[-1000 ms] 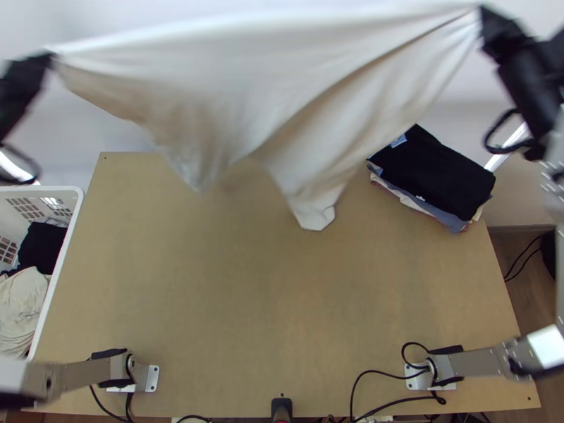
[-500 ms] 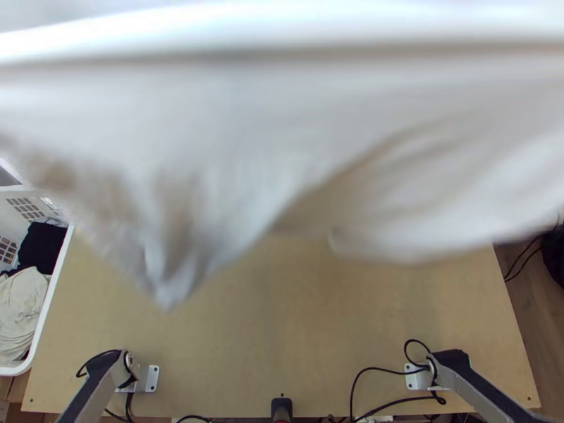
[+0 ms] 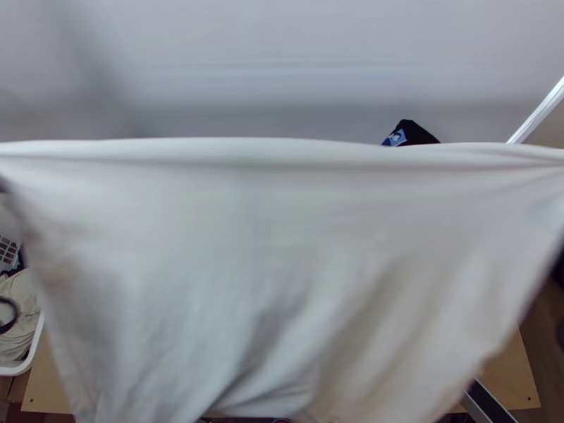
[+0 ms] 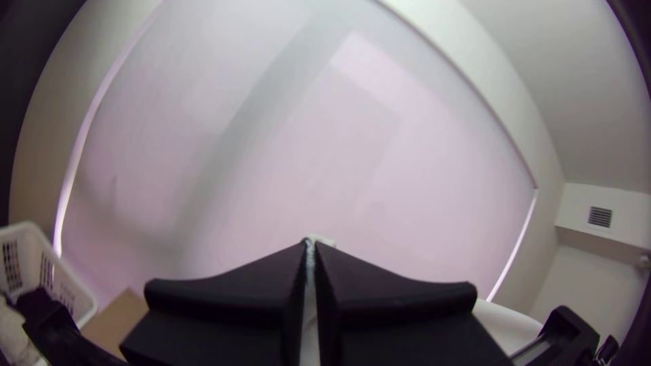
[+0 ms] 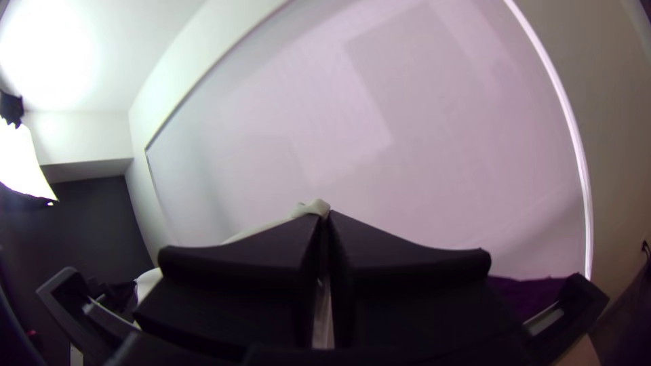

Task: Fold the t-shirt

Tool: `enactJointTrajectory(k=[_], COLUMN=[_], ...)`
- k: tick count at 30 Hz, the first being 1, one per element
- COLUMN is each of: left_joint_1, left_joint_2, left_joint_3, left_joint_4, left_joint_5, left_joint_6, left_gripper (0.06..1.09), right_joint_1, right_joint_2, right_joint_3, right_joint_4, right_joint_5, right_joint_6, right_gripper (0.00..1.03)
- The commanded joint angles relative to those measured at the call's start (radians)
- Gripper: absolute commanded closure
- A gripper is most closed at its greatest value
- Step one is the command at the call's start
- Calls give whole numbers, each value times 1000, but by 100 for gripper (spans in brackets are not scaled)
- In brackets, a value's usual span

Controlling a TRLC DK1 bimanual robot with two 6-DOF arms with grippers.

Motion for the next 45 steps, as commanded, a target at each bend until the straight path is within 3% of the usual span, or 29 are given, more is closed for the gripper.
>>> enactJointTrajectory(k=[1,5,10,17,22,31,45], left_joint_1=[8,3,-22,-69,-106,-129,-160], left_joint_2=[-28,-31,58,319,540,900,1328], left_joint_3=[-247,-474,-673,-721,-624,-398,111], left_joint_4=[0,50,139,320,385,466,426], left_joint_5=[-41,-24,-14,-34,-70,-96,-166], left_joint_6=[-8,12,43,66,67,73,59], left_gripper=[105,105,105,105,105,105,105], right_joint_1=[55,144,157,106,51,-6,-41], right_joint_2=[-55,-88,-22,207,400,744,1152], right_joint_3=[-184,-400,-560,-593,-553,-377,20], right_joint_4=[7,31,103,257,356,404,436], right_joint_5=[54,54,54,40,12,6,24], right_joint_6=[30,36,47,56,83,76,50], right_gripper=[100,100,100,100,100,100,100])
